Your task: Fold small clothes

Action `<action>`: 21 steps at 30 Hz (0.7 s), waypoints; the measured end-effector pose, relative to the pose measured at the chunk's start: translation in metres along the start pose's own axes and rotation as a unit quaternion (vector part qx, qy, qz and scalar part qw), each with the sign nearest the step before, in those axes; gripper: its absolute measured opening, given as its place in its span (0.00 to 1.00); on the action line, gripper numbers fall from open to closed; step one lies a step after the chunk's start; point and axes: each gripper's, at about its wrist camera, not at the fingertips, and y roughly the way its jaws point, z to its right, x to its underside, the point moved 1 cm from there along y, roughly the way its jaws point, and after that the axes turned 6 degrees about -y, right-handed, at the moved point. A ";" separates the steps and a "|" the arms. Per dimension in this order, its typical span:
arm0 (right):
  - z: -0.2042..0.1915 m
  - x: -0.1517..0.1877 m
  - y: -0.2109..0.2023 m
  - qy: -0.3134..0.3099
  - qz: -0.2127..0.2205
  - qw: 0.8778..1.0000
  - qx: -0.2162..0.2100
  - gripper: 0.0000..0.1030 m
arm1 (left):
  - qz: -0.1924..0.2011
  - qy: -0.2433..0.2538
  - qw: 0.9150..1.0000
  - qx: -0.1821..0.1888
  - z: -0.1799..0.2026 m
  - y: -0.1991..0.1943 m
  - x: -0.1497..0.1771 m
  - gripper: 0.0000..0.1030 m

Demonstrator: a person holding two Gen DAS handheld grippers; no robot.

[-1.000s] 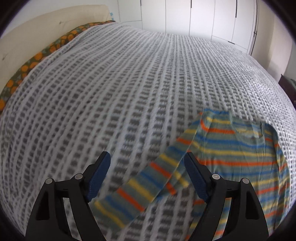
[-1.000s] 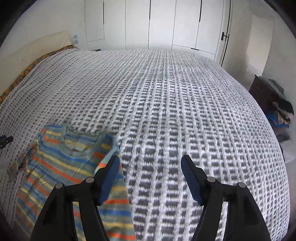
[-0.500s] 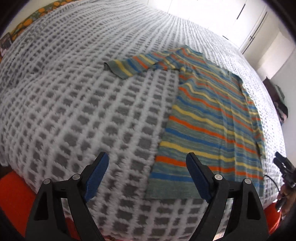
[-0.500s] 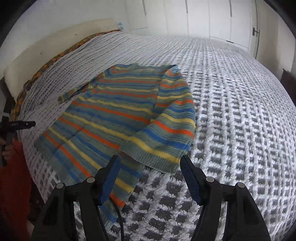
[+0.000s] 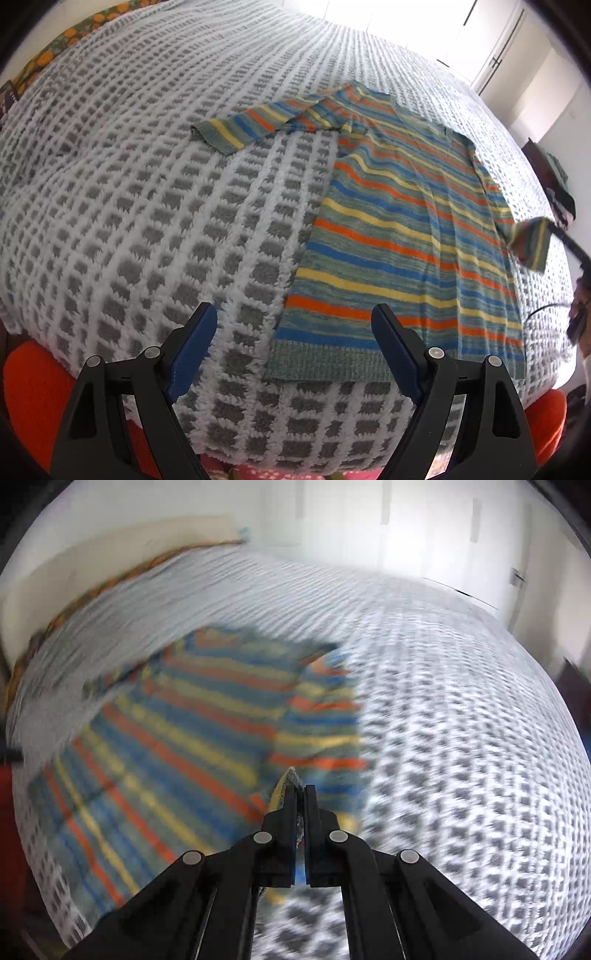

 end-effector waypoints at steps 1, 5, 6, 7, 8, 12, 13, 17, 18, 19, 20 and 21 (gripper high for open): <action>0.041 -0.013 -0.008 0.049 0.013 0.999 0.017 0.02 | -0.002 0.000 1.000 -0.002 0.000 0.001 0.000 0.84; 0.182 -0.034 -0.018 0.200 0.020 0.977 0.068 0.02 | -0.012 0.002 1.000 -0.001 0.008 0.007 0.004 0.84; 0.205 -0.032 -0.013 0.225 0.012 0.972 0.069 0.02 | -0.015 0.006 1.000 0.000 0.012 0.009 0.005 0.84; 0.226 -0.028 -0.004 0.254 -0.003 0.965 0.063 0.02 | -0.018 0.010 1.000 0.000 0.016 0.010 0.006 0.84; 0.242 -0.021 0.006 0.281 -0.017 0.958 0.057 0.02 | -0.021 0.015 1.000 -0.001 0.020 0.012 0.008 0.84; 0.272 0.020 0.037 0.349 -0.069 0.933 0.058 0.02 | -0.033 0.037 0.999 -0.003 0.038 0.017 0.013 0.84; 0.274 0.031 0.041 0.357 -0.073 0.929 0.063 0.02 | -0.036 0.042 0.998 -0.003 0.041 0.019 0.015 0.84; 0.280 0.064 0.042 0.394 -0.056 0.915 0.063 0.06 | -0.050 0.054 0.997 -0.008 0.049 0.027 0.020 0.84; 0.281 0.068 0.037 0.400 -0.041 0.913 0.069 0.27 | -0.051 0.054 0.997 -0.009 0.050 0.029 0.021 0.84; 0.283 0.074 0.031 0.410 -0.030 0.909 0.068 0.63 | -0.051 0.054 0.997 -0.010 0.050 0.029 0.022 0.84; 0.286 0.080 0.025 0.423 -0.016 0.904 0.058 0.71 | -0.051 0.053 0.997 -0.010 0.050 0.029 0.022 0.84; 0.287 0.088 0.016 0.437 0.003 0.898 0.049 0.69 | -0.050 0.050 0.997 -0.011 0.049 0.029 0.023 0.84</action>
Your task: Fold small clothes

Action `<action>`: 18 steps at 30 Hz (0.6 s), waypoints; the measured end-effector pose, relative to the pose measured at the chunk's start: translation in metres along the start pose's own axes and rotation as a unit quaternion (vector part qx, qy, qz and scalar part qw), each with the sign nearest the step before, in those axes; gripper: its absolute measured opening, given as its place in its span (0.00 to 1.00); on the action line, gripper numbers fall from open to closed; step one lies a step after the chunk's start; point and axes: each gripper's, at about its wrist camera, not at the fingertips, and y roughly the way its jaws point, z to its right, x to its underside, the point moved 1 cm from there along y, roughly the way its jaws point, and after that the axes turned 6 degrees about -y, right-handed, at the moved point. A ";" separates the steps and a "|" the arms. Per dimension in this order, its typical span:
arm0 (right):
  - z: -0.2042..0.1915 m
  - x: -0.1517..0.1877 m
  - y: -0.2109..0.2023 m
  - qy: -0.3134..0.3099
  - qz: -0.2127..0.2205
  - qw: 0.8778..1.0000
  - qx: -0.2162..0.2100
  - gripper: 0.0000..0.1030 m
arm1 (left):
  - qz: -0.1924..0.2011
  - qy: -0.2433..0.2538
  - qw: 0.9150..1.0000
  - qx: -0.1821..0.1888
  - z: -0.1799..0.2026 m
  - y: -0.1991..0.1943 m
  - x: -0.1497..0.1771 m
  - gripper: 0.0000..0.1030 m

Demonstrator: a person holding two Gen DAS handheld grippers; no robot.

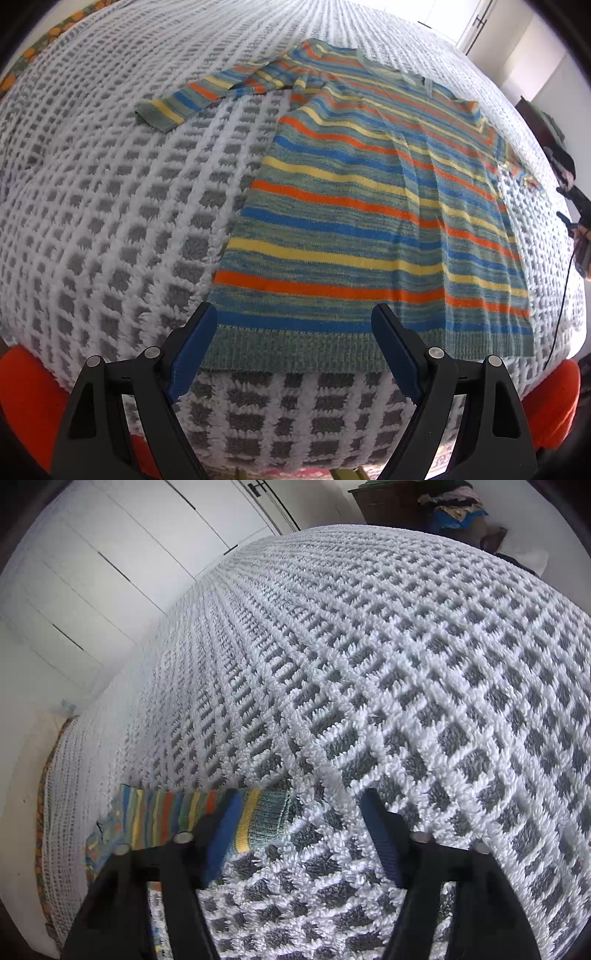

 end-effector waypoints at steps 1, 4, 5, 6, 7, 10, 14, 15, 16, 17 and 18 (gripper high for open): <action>0.004 0.003 -0.006 0.012 0.002 1.000 -0.012 0.65 | 0.000 -0.004 1.000 0.001 -0.001 0.001 0.000 0.84; 0.003 0.028 -0.011 0.009 -0.025 0.996 -0.081 0.43 | -0.009 -0.021 1.000 0.006 -0.004 0.006 0.002 0.84; -0.002 0.037 -0.006 0.003 -0.045 0.993 -0.106 0.38 | -0.015 -0.026 0.999 0.010 -0.005 0.009 0.002 0.84; -0.008 0.047 0.000 -0.002 -0.064 0.990 -0.125 0.29 | -0.022 -0.031 0.999 0.012 -0.005 0.011 0.003 0.84; -0.015 0.055 0.007 -0.009 -0.075 0.988 -0.136 0.26 | -0.027 -0.036 0.999 0.014 -0.005 0.013 0.004 0.84; -0.039 0.066 0.029 -0.040 -0.088 0.986 -0.136 0.24 | -0.029 -0.040 0.999 0.012 -0.002 0.011 0.005 0.84; -0.040 0.061 0.053 0.012 -0.056 0.991 -0.120 0.24 | -0.021 -0.044 0.999 0.003 -0.004 0.005 0.004 0.84; -0.041 0.060 0.058 0.020 -0.050 0.991 -0.119 0.24 | -0.021 -0.047 0.999 0.002 -0.006 0.005 0.003 0.84; -0.042 0.060 0.061 0.028 -0.046 0.991 -0.124 0.24 | -0.021 -0.052 0.998 0.002 -0.008 0.005 0.003 0.84; -0.042 0.059 0.064 0.034 -0.042 0.990 -0.128 0.24 | -0.023 -0.056 0.998 0.001 -0.010 0.006 0.003 0.84; -0.043 0.059 0.066 0.039 -0.037 0.990 -0.134 0.24 | -0.026 -0.059 0.998 0.001 -0.011 0.008 0.002 0.84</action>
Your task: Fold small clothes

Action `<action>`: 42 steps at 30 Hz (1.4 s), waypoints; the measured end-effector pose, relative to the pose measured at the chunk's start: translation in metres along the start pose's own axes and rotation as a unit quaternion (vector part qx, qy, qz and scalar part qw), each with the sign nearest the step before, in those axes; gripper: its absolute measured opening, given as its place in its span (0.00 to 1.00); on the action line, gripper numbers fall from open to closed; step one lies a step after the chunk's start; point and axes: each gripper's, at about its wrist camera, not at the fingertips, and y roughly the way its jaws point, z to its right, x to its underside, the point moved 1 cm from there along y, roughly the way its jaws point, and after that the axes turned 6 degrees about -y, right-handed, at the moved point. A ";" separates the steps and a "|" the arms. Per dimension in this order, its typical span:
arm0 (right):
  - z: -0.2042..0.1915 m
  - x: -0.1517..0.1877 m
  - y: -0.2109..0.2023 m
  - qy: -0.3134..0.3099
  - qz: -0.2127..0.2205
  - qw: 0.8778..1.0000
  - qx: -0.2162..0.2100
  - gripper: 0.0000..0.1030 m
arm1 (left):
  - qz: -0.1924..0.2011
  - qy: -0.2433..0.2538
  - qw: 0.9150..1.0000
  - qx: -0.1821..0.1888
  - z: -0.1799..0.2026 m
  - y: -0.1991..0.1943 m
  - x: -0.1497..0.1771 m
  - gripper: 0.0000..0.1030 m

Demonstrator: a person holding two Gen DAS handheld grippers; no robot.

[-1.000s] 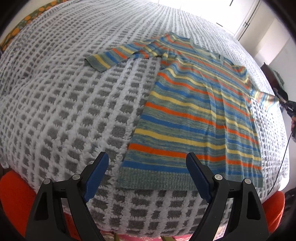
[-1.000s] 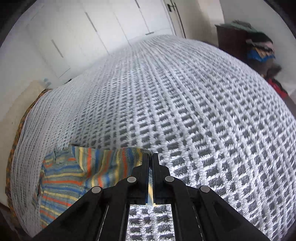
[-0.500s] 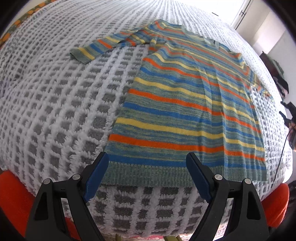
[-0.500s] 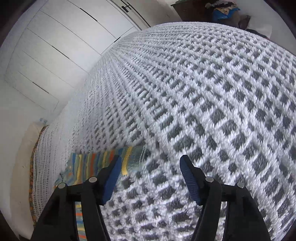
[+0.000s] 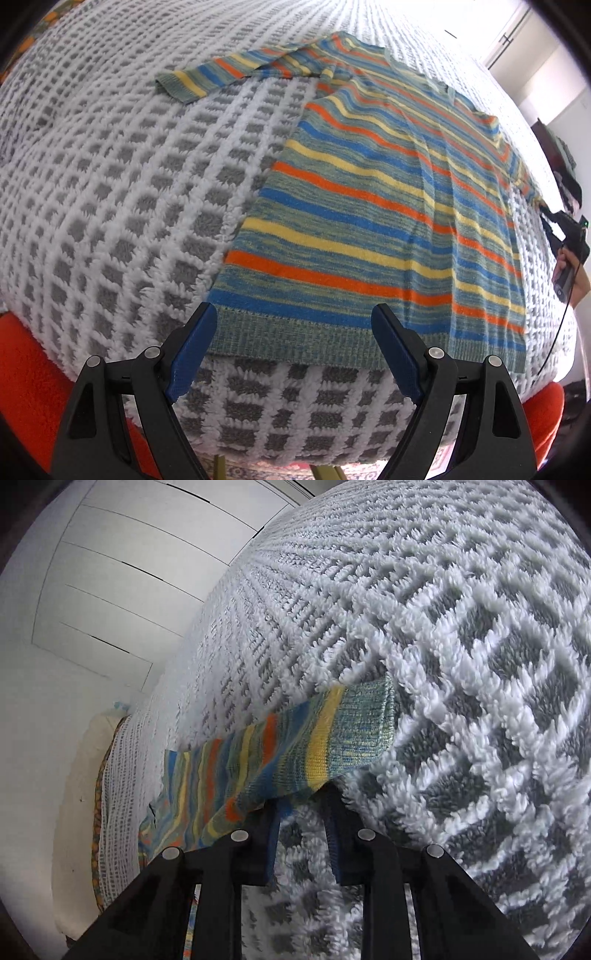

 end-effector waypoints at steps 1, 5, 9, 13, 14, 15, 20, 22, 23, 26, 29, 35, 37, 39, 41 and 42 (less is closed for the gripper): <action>0.000 -0.001 0.001 0.003 0.007 1.000 -0.005 0.24 | -0.004 -0.002 1.000 0.000 -0.001 0.002 0.000 0.84; 0.003 -0.009 0.003 0.021 0.026 0.999 -0.022 0.16 | -0.011 0.003 1.000 0.000 0.002 0.007 0.001 0.84; -0.007 -0.022 -0.002 -0.005 0.016 1.000 -0.003 0.03 | -0.007 0.020 1.000 -0.004 0.008 0.005 0.002 0.84; -0.013 -0.018 -0.041 0.020 -0.025 0.999 0.033 0.03 | -0.002 0.029 1.000 0.004 0.014 0.002 0.002 0.84; -0.015 -0.013 -0.050 0.020 -0.033 0.998 0.046 0.03 | -0.005 0.032 0.999 0.007 0.015 0.003 0.001 0.84; -0.015 -0.009 -0.057 0.018 -0.039 0.997 0.060 0.04 | -0.008 0.034 0.999 0.009 0.017 0.005 0.002 0.84; 0.002 0.016 -0.065 0.000 -0.058 0.986 0.155 0.10 | -0.015 0.043 0.999 0.005 0.016 0.007 0.002 0.84; -0.001 0.030 -0.077 -0.007 -0.053 0.987 0.151 0.12 | -0.001 0.033 0.999 -0.001 0.002 -0.001 -0.001 0.84; -0.009 0.041 -0.083 -0.020 -0.057 0.988 0.141 0.12 | 0.002 0.021 1.000 0.001 -0.009 -0.004 -0.004 0.85; -0.049 0.096 -0.091 -0.077 -0.128 0.987 0.060 0.22 | -0.007 -0.023 1.000 0.015 -0.043 -0.002 -0.011 0.85; -0.087 0.171 -0.096 -0.096 -0.213 0.972 -0.029 0.37 | -0.023 -0.038 0.999 0.027 -0.061 0.006 -0.013 0.85; -0.123 0.273 -0.089 -0.131 -0.286 0.947 -0.071 0.48 | -0.046 -0.005 0.994 0.099 -0.049 0.027 -0.019 0.94; -0.126 0.286 -0.078 -0.138 -0.288 0.946 -0.056 0.50 | -0.057 0.008 0.994 0.094 -0.037 0.038 -0.024 0.94; -0.128 0.294 -0.067 -0.166 -0.293 0.941 -0.033 0.25 | -0.056 0.027 0.995 0.082 -0.028 0.041 -0.026 0.88; -0.126 0.291 -0.068 -0.161 -0.289 0.943 -0.035 0.05 | -0.051 0.043 0.997 0.036 -0.024 0.040 -0.028 0.02; -0.126 0.287 -0.072 -0.146 -0.285 0.946 -0.048 0.05 | -0.058 0.030 0.997 0.051 -0.026 0.038 -0.030 0.04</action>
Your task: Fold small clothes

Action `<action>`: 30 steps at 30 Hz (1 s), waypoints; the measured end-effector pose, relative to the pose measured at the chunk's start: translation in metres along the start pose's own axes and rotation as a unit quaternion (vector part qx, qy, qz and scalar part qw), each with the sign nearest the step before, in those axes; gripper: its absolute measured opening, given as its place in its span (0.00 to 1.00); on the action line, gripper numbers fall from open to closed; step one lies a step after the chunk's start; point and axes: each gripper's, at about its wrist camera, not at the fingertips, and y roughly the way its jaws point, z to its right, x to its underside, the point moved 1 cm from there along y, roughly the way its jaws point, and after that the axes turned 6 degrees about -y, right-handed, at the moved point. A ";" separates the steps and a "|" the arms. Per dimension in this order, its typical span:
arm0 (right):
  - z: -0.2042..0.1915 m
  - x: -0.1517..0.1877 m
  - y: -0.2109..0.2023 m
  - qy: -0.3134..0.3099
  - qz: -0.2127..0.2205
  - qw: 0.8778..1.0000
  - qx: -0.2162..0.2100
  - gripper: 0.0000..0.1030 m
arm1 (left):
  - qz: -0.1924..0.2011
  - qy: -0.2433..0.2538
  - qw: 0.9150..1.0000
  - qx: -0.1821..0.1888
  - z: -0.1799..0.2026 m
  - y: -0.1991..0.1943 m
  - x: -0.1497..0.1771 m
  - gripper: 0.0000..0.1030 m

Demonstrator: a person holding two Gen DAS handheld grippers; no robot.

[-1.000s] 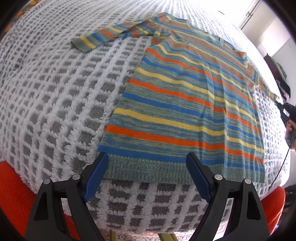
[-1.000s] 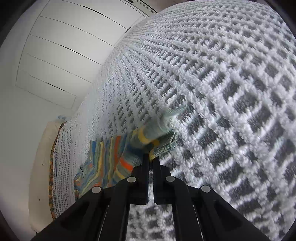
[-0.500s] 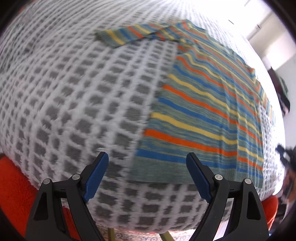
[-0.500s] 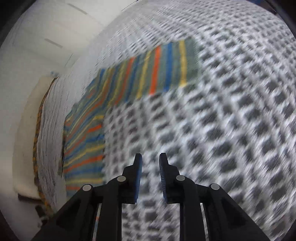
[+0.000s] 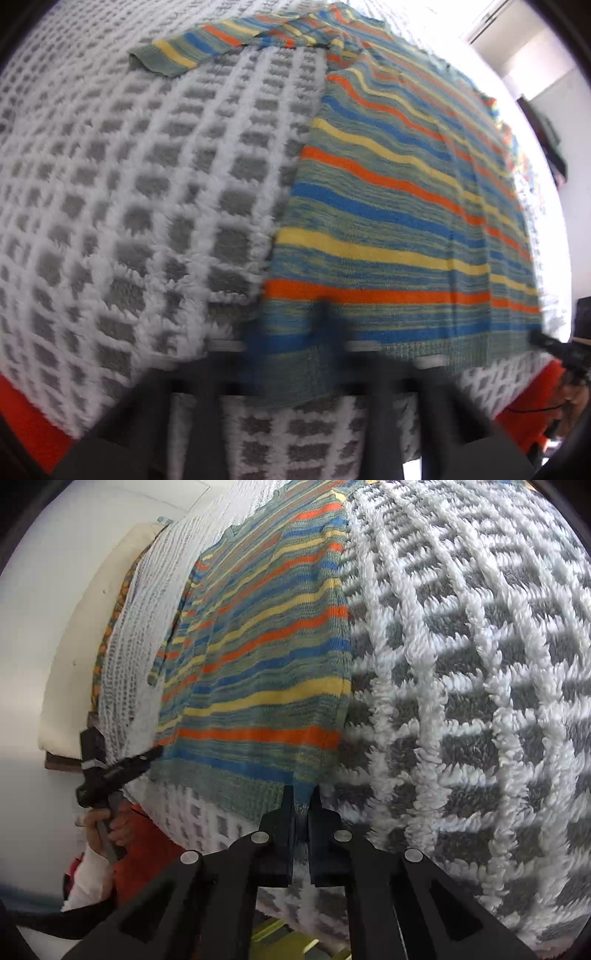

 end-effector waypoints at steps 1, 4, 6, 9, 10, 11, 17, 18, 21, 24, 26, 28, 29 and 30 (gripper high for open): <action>0.000 0.000 -0.009 0.001 0.007 1.000 -0.005 0.05 | 0.000 -0.014 1.000 0.013 -0.002 -0.004 -0.001 0.03; -0.004 0.003 -0.041 0.004 0.025 0.999 -0.028 0.05 | -0.004 -0.023 0.999 0.037 -0.004 -0.023 0.006 0.02; -0.005 0.007 -0.067 0.009 0.033 0.998 -0.047 0.05 | -0.014 -0.018 0.998 0.066 0.000 -0.037 0.019 0.02; 0.000 0.021 -0.100 -0.004 0.028 0.999 -0.024 0.05 | -0.022 0.024 0.998 0.058 0.018 -0.048 0.046 0.02; 0.004 0.026 -0.104 -0.007 0.023 1.000 -0.008 0.05 | -0.030 0.037 0.998 0.047 0.022 -0.042 0.054 0.03; 0.011 0.032 -0.105 -0.005 0.018 1.000 0.008 0.05 | -0.038 0.047 0.998 0.032 0.025 -0.032 0.061 0.03; 0.021 0.055 -0.082 -0.063 -0.006 0.985 0.160 0.22 | -0.031 0.095 0.995 -0.019 0.044 -0.015 0.068 0.26; 0.015 0.057 -0.084 -0.083 0.001 0.979 0.186 0.40 | -0.013 0.107 0.994 -0.027 0.048 -0.025 0.065 0.39; -0.001 0.066 -0.113 -0.130 0.079 0.953 0.261 0.63 | 0.106 0.145 0.978 -0.103 0.039 -0.068 0.042 0.79; -0.010 0.073 -0.145 -0.131 0.158 0.931 0.303 0.65 | 0.183 0.186 0.949 -0.180 0.024 -0.088 0.002 0.79; -0.019 0.072 -0.143 -0.118 0.182 0.925 0.314 0.66 | 0.221 0.225 0.925 -0.210 0.011 -0.087 -0.030 0.79; -0.021 0.069 -0.142 -0.111 0.183 0.924 0.317 0.66 | 0.238 0.263 0.905 -0.237 -0.015 -0.078 -0.054 0.76; -0.022 0.067 -0.141 -0.110 0.180 0.925 0.317 0.66 | 0.232 0.282 0.900 -0.239 -0.020 -0.070 -0.071 0.73; -0.024 0.065 -0.138 -0.108 0.176 0.926 0.317 0.66 | 0.217 0.306 0.896 -0.236 -0.021 -0.060 -0.082 0.70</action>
